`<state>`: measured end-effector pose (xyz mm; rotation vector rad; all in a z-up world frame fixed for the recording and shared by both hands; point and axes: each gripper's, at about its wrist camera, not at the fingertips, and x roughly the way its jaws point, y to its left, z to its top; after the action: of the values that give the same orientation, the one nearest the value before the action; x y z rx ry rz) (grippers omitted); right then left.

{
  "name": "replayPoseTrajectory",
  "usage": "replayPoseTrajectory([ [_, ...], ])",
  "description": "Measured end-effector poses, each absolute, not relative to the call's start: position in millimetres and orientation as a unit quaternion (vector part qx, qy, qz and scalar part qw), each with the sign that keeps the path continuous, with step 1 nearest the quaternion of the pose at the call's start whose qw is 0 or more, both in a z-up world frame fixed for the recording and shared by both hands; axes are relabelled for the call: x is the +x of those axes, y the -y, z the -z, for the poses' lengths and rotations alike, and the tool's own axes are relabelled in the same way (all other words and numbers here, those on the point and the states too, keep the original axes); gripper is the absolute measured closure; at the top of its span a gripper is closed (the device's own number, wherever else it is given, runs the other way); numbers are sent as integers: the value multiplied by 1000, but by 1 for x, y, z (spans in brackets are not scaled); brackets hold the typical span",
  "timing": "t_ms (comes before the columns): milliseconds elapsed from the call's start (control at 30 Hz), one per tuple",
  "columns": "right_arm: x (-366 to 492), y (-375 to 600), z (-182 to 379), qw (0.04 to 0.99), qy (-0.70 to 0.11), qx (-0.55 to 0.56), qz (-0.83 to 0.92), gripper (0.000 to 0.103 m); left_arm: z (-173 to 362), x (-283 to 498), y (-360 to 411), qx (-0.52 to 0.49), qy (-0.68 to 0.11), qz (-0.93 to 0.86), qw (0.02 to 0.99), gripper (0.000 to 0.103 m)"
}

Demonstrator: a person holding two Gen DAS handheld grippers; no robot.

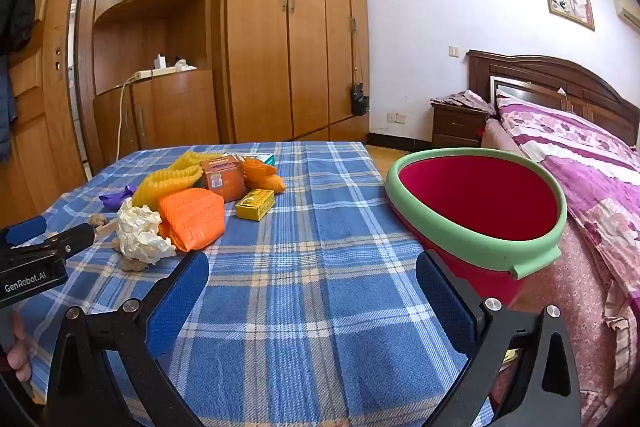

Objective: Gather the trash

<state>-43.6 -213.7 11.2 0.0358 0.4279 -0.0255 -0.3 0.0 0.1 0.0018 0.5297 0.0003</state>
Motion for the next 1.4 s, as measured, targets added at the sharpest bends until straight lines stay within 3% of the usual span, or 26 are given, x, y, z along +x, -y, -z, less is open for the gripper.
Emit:
replayPoseTrajectory([
  [1400, -45, 212, -11, 977, -214, 14, 14, 0, 0, 0, 0, -5, -265, 2, 964, 9],
])
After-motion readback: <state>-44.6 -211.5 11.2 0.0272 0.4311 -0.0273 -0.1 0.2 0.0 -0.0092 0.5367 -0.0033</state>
